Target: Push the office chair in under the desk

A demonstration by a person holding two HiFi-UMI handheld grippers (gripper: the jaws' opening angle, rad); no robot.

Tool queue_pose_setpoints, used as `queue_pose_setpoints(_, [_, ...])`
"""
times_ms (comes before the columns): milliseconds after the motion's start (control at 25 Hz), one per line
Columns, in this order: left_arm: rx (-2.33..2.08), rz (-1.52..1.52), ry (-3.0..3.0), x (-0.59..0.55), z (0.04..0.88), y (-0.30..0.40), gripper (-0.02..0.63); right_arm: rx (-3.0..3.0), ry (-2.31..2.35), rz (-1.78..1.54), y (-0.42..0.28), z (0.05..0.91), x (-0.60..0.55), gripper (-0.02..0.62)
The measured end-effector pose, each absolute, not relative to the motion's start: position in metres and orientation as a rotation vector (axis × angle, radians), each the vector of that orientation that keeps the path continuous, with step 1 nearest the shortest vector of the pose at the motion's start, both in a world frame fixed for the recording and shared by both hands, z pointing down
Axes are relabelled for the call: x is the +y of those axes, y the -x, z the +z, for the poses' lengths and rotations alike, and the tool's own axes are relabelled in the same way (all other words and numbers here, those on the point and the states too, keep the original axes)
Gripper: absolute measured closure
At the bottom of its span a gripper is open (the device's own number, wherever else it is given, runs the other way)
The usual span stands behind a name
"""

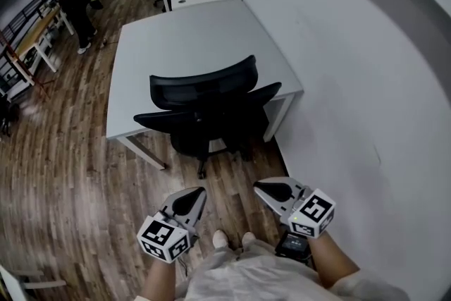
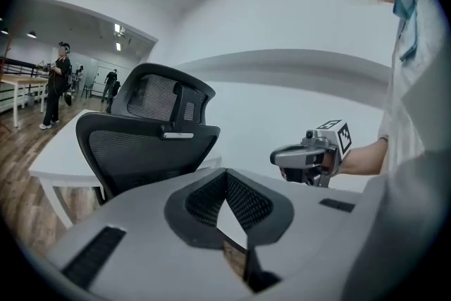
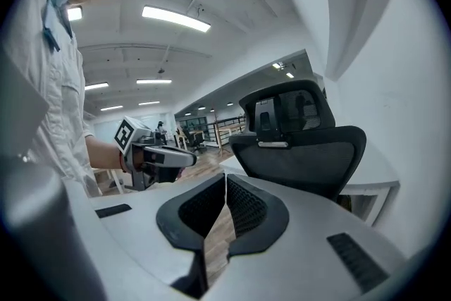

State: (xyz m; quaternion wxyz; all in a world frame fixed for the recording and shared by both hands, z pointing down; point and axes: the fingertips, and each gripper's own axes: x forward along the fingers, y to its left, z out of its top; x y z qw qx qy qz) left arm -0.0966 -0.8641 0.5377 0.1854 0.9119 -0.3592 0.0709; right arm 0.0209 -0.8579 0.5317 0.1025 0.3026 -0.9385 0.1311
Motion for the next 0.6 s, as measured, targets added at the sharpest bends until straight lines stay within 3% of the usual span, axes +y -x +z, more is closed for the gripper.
queue_pose_setpoints(600, [-0.866,0.109,-2.513,-0.849,0.540,0.083,0.604,-2.745,-0.864,0.412,-0.020,0.542,-0.852,0.563])
